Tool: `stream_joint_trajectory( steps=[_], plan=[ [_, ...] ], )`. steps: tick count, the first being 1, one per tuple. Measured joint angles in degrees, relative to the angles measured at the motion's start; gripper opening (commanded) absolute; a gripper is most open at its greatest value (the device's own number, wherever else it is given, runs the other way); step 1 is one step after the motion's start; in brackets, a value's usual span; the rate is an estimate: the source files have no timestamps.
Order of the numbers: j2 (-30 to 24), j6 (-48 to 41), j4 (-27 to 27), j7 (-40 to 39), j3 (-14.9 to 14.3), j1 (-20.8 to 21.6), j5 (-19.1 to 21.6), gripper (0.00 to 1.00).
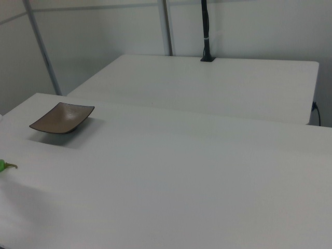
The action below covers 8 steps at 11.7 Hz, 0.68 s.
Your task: Chili peppers are placed on a ceramic plate
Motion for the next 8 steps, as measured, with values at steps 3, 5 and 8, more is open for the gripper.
stream_joint_trajectory(
  steps=[3, 5, 8],
  plan=[
    [2.8, 1.9, 0.0, 0.9, 0.0, 0.9, -2.2, 1.0],
    [3.5, 1.9, 0.0, 1.0, 0.0, 0.9, -3.4, 1.0],
    [4.6, 3.7, 0.1, 1.0, 0.0, 0.9, -4.4, 0.81]
  ],
)
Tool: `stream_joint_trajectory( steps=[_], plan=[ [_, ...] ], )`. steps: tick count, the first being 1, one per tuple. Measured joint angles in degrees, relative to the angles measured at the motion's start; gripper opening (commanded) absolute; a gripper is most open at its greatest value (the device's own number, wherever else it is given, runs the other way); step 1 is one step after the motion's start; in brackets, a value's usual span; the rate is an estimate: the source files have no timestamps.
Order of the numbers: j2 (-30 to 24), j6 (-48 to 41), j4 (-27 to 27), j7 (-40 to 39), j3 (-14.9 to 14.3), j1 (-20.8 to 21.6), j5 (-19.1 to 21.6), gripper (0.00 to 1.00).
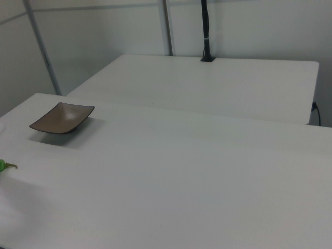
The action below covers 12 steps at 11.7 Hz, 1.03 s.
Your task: Chili peppers are placed on a ceramic plate
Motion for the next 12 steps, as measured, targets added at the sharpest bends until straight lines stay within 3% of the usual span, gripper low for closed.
stream_joint_trajectory(
  steps=[2, 3, 12],
  plan=[
    [0.7, 0.3, 0.0, 0.6, 0.0, 0.0, -2.3, 0.46],
    [1.0, 0.4, 0.0, 1.4, 0.0, 0.1, -3.7, 0.36],
    [1.2, 0.5, 1.8, 2.6, -0.1, 0.1, -5.5, 0.33]
  ],
)
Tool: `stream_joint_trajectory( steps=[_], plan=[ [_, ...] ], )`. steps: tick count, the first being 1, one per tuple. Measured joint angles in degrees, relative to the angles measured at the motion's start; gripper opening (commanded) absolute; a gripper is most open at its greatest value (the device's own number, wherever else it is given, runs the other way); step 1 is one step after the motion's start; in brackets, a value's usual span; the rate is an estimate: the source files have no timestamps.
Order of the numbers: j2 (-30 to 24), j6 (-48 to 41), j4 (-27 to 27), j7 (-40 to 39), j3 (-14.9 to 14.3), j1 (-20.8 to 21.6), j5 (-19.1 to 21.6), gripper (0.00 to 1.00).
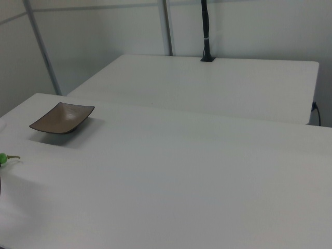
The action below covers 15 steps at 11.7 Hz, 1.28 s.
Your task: Chili peppers are placed on a ceramic plate
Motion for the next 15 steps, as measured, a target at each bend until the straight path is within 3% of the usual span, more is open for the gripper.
stream_joint_trajectory(
  steps=[5, 8, 11, 15],
  plan=[
    [-0.1, 0.0, 6.1, -1.6, -0.3, -1.4, -0.2, 0.34],
    [-0.2, 0.0, 10.4, -1.9, -0.8, -4.5, -0.2, 0.35],
    [0.3, 0.0, 13.1, -1.9, -3.0, -4.8, -0.2, 0.36],
    [5.3, 1.6, 19.7, -1.3, -4.8, -5.2, -0.2, 0.4]
  ],
)
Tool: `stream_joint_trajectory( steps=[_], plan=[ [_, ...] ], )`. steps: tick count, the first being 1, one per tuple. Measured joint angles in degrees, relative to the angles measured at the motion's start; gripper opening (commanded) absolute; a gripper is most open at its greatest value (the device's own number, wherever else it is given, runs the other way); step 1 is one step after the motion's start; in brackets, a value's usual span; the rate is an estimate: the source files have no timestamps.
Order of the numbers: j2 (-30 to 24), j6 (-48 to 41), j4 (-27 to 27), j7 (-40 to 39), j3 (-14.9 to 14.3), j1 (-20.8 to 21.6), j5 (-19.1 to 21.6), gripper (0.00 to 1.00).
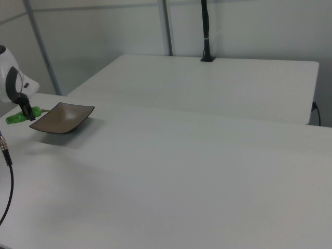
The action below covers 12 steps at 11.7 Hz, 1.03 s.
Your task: Chili peppers are placed on a ceramic plate
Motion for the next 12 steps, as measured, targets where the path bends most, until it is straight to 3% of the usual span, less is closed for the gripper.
stream_joint_trajectory(
  steps=[2, 4, 12],
  plan=[
    [1.7, 4.3, 1.2, 3.1, -1.3, -0.7, 0.0, 0.46],
    [4.0, 5.0, 3.5, 4.2, -1.4, -2.4, 0.0, 0.98],
    [5.4, 5.0, 5.3, 5.9, -1.4, -2.2, 0.1, 1.0]
  ],
)
